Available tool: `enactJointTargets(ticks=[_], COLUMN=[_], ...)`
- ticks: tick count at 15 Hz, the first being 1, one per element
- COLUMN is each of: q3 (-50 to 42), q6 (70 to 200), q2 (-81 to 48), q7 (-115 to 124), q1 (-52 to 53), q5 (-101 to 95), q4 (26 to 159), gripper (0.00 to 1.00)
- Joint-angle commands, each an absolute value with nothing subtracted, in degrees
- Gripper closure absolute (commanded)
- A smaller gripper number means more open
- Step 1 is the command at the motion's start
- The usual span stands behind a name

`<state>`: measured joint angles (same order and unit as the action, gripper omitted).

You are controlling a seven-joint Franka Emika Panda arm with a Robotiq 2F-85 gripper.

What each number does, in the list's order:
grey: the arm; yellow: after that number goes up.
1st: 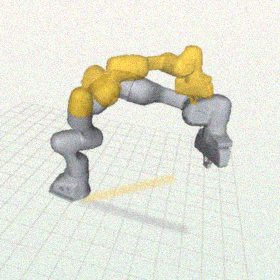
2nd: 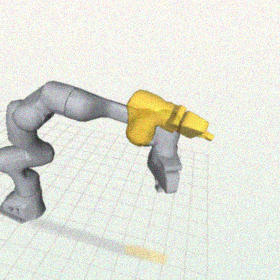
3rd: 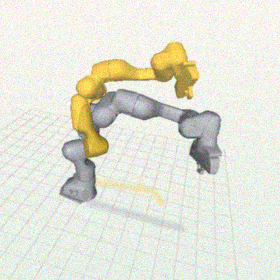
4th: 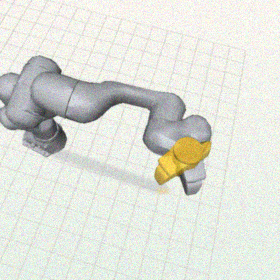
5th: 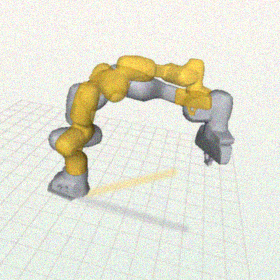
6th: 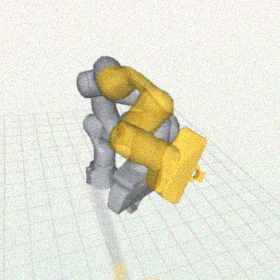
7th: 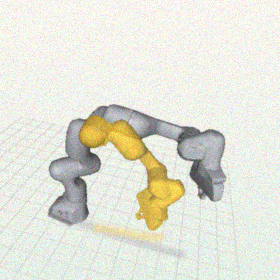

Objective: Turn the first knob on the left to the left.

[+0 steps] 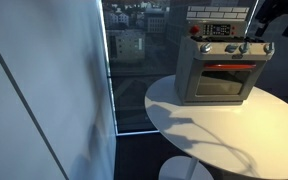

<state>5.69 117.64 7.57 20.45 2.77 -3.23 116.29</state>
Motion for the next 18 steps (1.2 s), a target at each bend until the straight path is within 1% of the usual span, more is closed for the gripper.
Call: enactJointTargets(ticks=[1,11,18], q3=[5.6,5.1,5.0], q6=[117.5,119.2,124.9], q2=[7.5,5.5,1.2], q7=[20.5,19.7,20.2], q1=[2.8,2.8,3.1], q5=[-3.2,-0.2,2.2], q4=[116.2,115.0,113.7], gripper=[0.00,0.00,0.00])
